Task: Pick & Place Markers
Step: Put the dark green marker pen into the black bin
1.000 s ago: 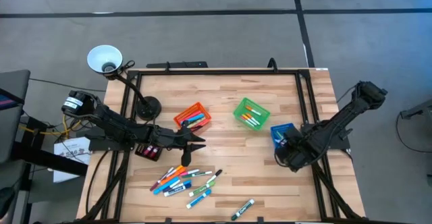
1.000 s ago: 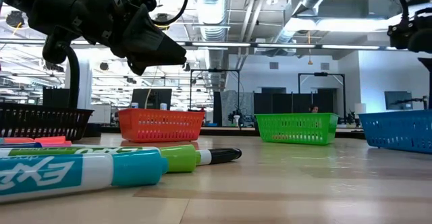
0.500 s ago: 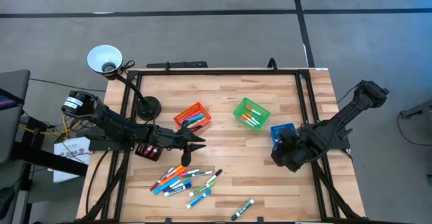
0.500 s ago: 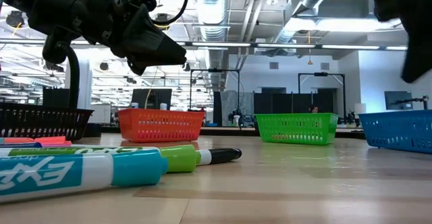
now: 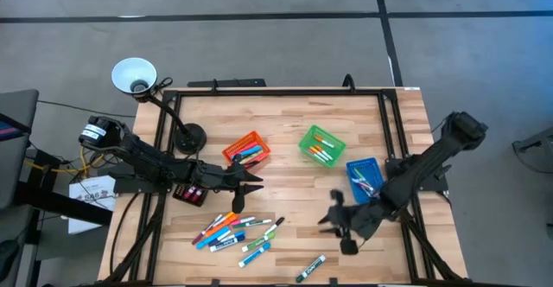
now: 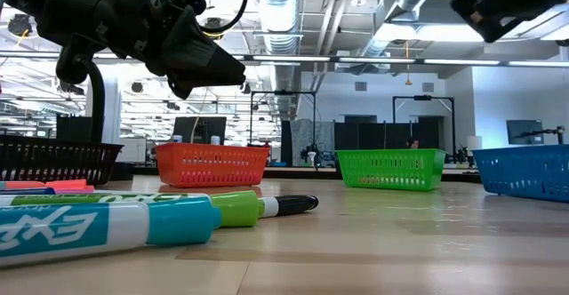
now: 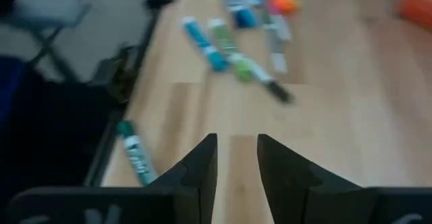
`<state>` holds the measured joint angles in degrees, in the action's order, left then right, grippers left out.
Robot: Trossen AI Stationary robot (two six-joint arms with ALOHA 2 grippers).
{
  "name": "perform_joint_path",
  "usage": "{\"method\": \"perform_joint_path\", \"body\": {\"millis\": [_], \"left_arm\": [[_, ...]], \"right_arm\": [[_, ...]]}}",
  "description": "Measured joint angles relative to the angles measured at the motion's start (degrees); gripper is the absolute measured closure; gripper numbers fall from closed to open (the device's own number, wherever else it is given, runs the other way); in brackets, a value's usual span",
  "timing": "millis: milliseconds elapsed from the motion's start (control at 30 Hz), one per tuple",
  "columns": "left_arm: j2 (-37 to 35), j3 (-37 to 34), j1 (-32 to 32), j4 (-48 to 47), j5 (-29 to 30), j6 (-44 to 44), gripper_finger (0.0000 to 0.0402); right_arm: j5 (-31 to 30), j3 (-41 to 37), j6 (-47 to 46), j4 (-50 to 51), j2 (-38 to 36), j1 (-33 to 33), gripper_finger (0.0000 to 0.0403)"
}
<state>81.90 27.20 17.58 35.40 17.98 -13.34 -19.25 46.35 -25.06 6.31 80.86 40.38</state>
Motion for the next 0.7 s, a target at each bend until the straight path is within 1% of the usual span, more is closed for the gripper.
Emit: {"method": "perform_joint_path", "body": {"millis": [200, 300, 567, 700], "left_arm": [[0.0, 0.0, 0.0, 0.0, 0.0, -0.5, 0.0302], [0.0, 0.0, 0.0, 0.0, 0.0, -0.6, 0.0302], [0.0, 0.0, 0.0, 0.0, 0.0, -0.6, 0.0302], [0.0, 0.0, 0.0, 0.0, 0.0, -0.6, 0.0302]], "right_arm": [[6.6, 0.0, 5.4, -13.2, 10.6, 0.2, 0.0289], [8.7, 0.0, 7.5, -18.5, 15.2, 1.0, 0.0282], [8.9, 0.0, 8.7, -28.7, 24.3, 4.1, 0.0278], [8.9, 0.3, 10.5, -29.9, 27.7, 5.2, 0.0279]]}}
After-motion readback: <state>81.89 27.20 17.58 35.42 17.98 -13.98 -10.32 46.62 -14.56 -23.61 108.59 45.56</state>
